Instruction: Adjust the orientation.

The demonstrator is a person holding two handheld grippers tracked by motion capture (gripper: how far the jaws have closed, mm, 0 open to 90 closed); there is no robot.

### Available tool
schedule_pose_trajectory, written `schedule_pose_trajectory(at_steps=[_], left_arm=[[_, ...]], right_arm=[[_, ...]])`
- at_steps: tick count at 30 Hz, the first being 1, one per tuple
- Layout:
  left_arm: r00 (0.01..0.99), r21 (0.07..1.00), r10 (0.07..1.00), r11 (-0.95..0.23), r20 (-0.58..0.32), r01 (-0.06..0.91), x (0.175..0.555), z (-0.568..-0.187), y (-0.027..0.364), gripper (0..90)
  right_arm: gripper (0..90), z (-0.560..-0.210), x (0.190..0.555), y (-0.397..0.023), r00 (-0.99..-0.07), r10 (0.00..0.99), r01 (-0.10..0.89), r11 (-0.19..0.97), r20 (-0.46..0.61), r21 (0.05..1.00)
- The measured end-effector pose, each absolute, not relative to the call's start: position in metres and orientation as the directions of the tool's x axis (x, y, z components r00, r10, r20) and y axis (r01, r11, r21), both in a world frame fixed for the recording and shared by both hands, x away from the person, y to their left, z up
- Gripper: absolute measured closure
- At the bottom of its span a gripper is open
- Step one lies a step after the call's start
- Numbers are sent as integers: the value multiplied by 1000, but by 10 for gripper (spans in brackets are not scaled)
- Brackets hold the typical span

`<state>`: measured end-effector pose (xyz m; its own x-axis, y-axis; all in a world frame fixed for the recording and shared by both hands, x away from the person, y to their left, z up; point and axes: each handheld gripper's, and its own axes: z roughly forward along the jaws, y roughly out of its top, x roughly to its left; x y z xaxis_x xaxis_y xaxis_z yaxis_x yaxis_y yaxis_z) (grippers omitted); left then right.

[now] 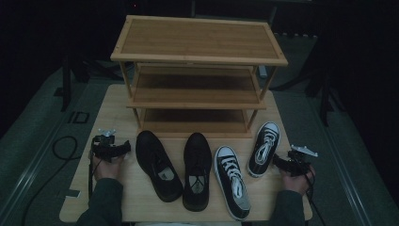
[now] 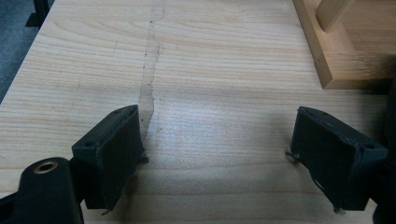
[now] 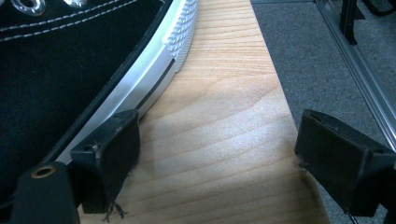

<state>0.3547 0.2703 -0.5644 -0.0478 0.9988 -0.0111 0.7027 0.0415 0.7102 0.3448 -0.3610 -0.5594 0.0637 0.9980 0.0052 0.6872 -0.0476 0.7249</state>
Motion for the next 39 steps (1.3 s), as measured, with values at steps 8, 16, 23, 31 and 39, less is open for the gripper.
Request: schedule_pose_trajectory(at_steps=[8,16,23,31,39], left_arm=[[-71,709,997,59,-12,702,354,-563,271,238],[-50,699,999,48,-18,714,353,-558,271,411],[-33,699,999,34,-15,715,353,-558,269,423],[-15,696,999,34,-33,717,351,-555,269,456],[73,702,995,-10,-60,712,343,-547,266,610]], right_arm=[[139,-559,345,-361,63,998,687,-47,5,725],[139,-559,345,-361,61,998,688,-45,4,725],[140,-559,345,-361,60,998,688,-45,4,724],[140,-559,345,-362,59,998,688,-44,4,725],[140,-559,345,-362,59,998,688,-43,4,724]])
